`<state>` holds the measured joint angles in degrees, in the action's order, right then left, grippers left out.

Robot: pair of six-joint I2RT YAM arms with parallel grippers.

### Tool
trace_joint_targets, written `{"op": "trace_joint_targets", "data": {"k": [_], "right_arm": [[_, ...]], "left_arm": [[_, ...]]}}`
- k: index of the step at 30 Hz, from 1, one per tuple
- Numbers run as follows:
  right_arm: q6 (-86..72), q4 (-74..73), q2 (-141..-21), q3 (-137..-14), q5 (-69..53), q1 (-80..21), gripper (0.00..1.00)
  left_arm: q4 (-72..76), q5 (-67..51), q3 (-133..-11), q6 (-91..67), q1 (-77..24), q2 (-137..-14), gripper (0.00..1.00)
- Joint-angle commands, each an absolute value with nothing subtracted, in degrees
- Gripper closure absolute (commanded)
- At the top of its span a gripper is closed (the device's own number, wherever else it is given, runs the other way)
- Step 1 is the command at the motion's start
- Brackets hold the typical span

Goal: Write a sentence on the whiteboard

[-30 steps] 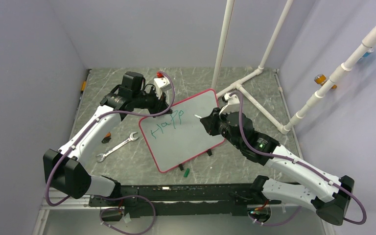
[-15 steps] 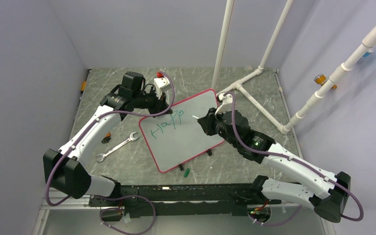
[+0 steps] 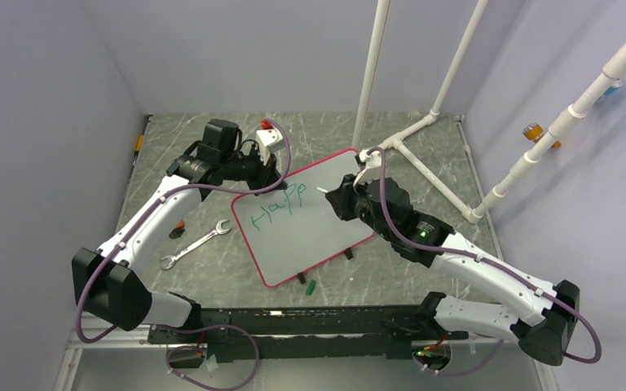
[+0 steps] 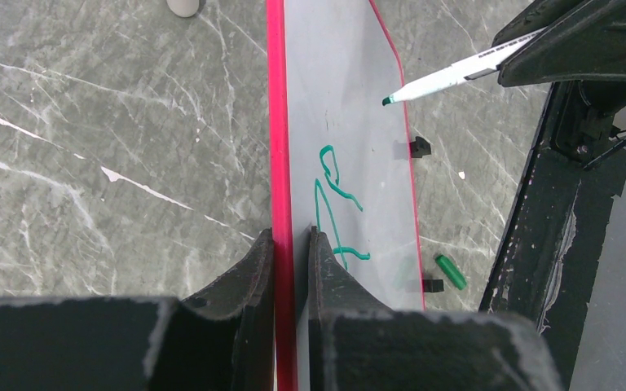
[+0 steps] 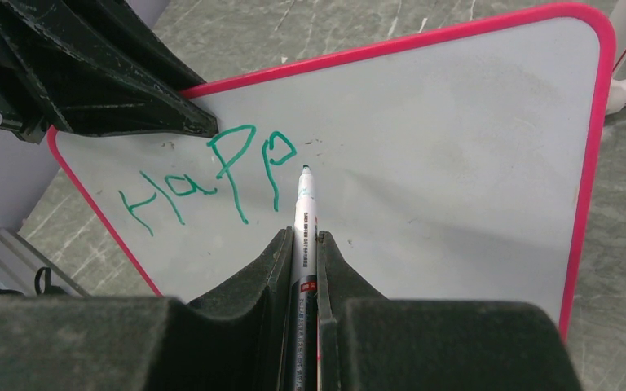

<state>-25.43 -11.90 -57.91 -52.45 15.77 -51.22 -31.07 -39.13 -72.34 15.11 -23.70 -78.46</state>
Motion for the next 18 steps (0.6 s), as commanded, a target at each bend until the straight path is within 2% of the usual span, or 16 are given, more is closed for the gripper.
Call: {"op": "trace_joint_targets", "data": {"k": [1, 18], "right_arm": [[-24.2, -8.3, -58.4, -55.5, 14.9, -50.8, 1.00], [-24.0, -6.5, -60.8, -56.5, 14.9, -50.3, 1.00]], "left_arm": [[-30.0, -37.4, -73.1, 18.5, -24.0, -77.4, 1.00], [-30.0, -37.0, -72.9, 18.7, -24.2, -77.0, 1.00]]}}
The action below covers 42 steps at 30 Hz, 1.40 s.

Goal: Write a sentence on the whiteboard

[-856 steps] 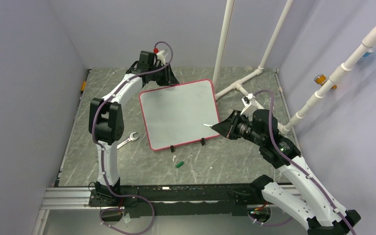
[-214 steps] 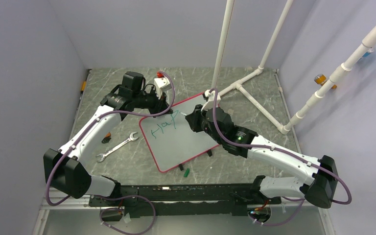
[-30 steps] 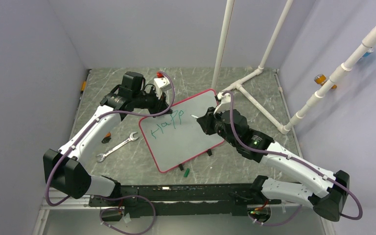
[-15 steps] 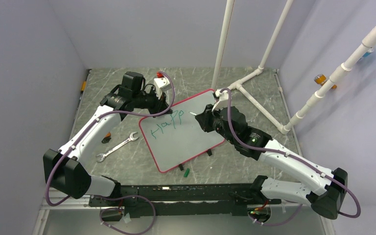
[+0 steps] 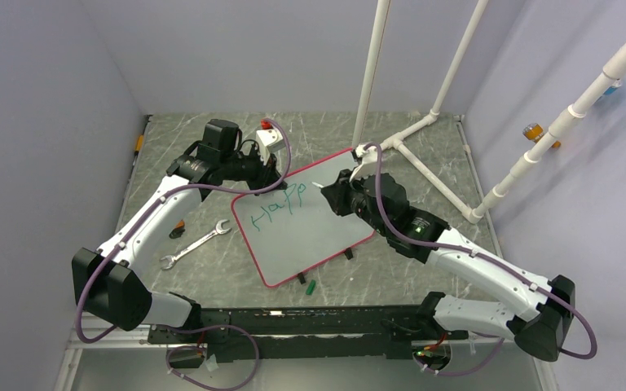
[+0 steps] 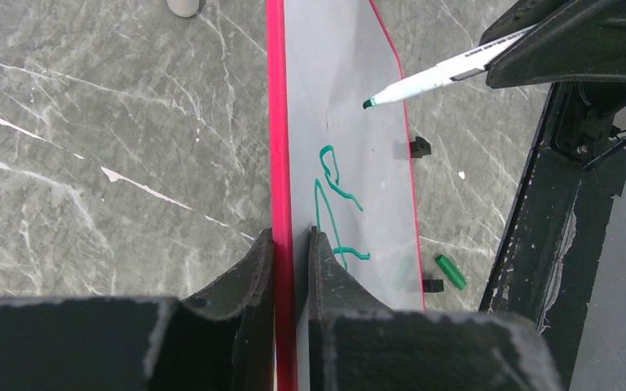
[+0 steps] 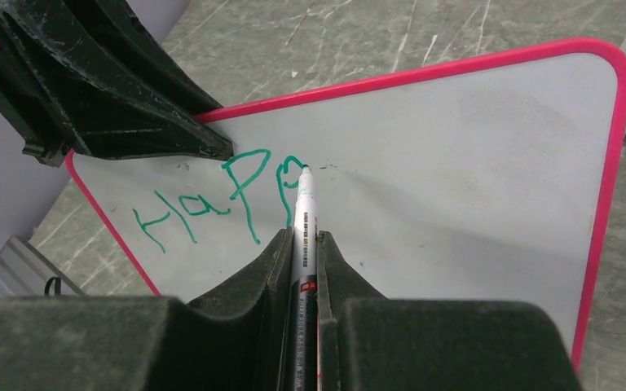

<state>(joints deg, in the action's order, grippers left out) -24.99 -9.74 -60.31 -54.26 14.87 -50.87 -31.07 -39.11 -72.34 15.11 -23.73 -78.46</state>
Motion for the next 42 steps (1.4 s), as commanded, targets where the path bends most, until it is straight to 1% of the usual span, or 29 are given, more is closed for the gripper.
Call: {"op": "trace_joint_targets", "data": {"k": [1, 16, 34, 42], "right_arm": [[-24.1, -6.4, -61.0, -56.4, 14.9, -50.1, 1.00], [-25.0, -4.8, -64.4, -54.8, 13.1, -48.0, 1.00], [-27.9, -5.5, -62.6, -48.6, 13.1, -48.0, 1.00], [-27.9, -7.6, -61.2, -49.5, 11.4, -48.0, 1.00]], "left_arm": [[-30.0, -36.9, -72.9, 18.7, -24.2, -77.0, 1.00], [-30.1, -36.8, -72.9, 18.8, -24.3, -77.1, 1.00], [-30.1, -36.8, -72.9, 18.8, -24.4, -77.2, 1.00], [-30.1, -36.7, -72.9, 18.8, -24.4, -77.2, 1.00]]}}
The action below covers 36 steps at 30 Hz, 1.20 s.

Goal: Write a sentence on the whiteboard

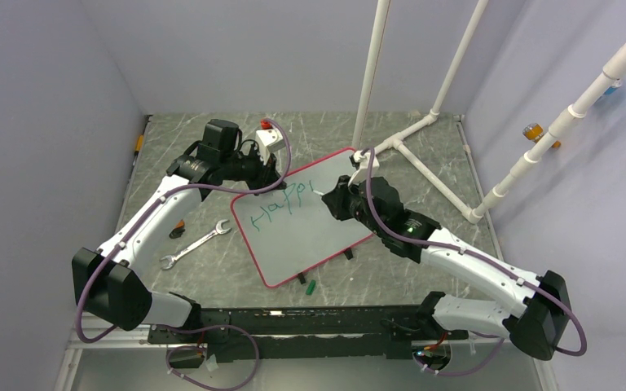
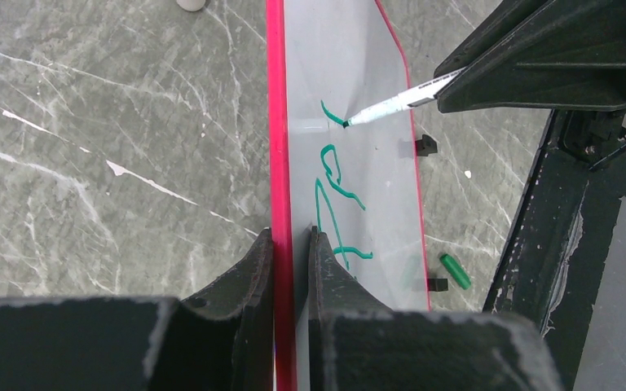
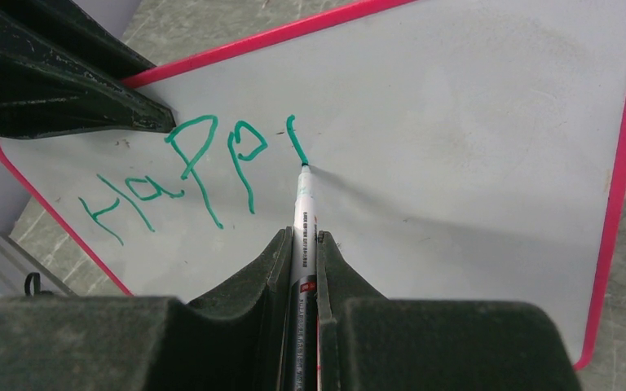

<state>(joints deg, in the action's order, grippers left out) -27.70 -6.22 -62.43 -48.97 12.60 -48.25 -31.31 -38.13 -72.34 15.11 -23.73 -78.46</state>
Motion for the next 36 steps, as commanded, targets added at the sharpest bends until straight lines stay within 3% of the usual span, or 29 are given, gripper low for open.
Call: {"op": "trace_joint_targets", "data": {"k": [1, 8, 22, 36], "right_arm": [[-27.7, -7.5, -60.6, -50.0, 10.9, -48.0, 1.00], [-25.9, -5.6, -58.5, -53.9, 9.5, -48.0, 1.00], [-25.3, -6.9, -66.5, -60.1, 14.2, -47.7, 1.00], [-28.7, -8.9, -63.8, -56.8, 15.1, -45.9, 1.00]], "left_arm": [[-30.2, -36.7, -72.9, 18.8, -24.4, -77.2, 1.00], [-30.1, -36.8, -72.9, 18.9, -24.4, -77.1, 1.00], [-29.9, -37.2, -72.9, 18.7, -24.6, -77.0, 1.00], [-29.9, -37.3, -72.9, 18.7, -24.7, -76.8, 1.00]]}}
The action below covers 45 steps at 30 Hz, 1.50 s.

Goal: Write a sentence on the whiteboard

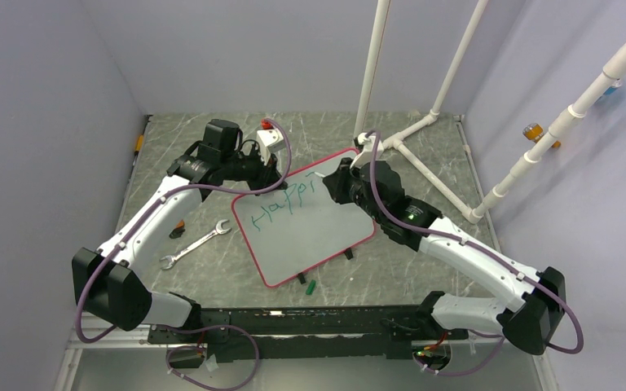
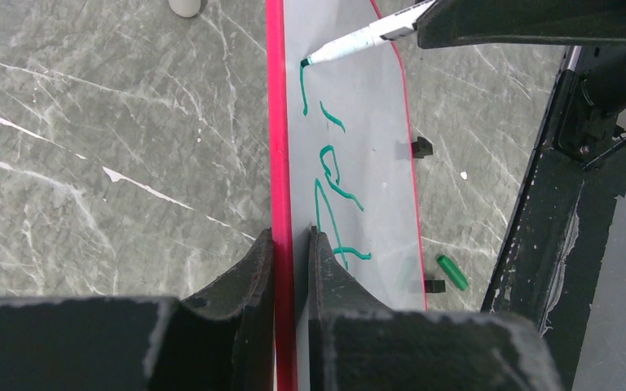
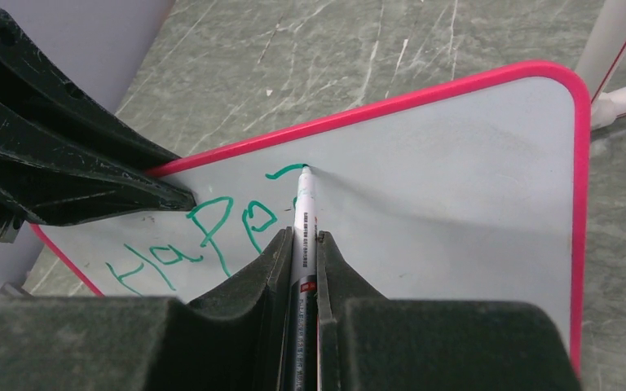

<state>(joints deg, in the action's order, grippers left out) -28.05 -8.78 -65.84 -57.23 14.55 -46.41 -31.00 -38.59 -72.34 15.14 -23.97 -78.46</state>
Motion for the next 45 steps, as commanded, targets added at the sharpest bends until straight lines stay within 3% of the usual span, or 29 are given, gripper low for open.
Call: {"op": "trace_joint_targets", "data": {"k": [1, 10, 27, 45], "right_arm": [[-28.5, -8.5, -63.3, -56.8, 14.3, -45.9, 1.00], [-29.3, -7.1, -57.9, -54.1, 13.7, -45.9, 1.00], [-29.8, -7.6, -64.7, -55.1, 15.3, -45.7, 1.00], [-33.1, -9.6, -61.6, -49.5, 13.7, -45.7, 1.00]], "left_arm": [[-30.0, -37.3, -72.9, 18.7, -24.8, -76.8, 1.00], [-29.9, -37.3, -72.9, 18.7, -24.8, -76.6, 1.00], [-29.9, -37.4, -72.8, 18.7, -24.7, -76.8, 1.00], [-30.0, -37.2, -72.9, 18.7, -24.8, -76.9, 1.00]]}}
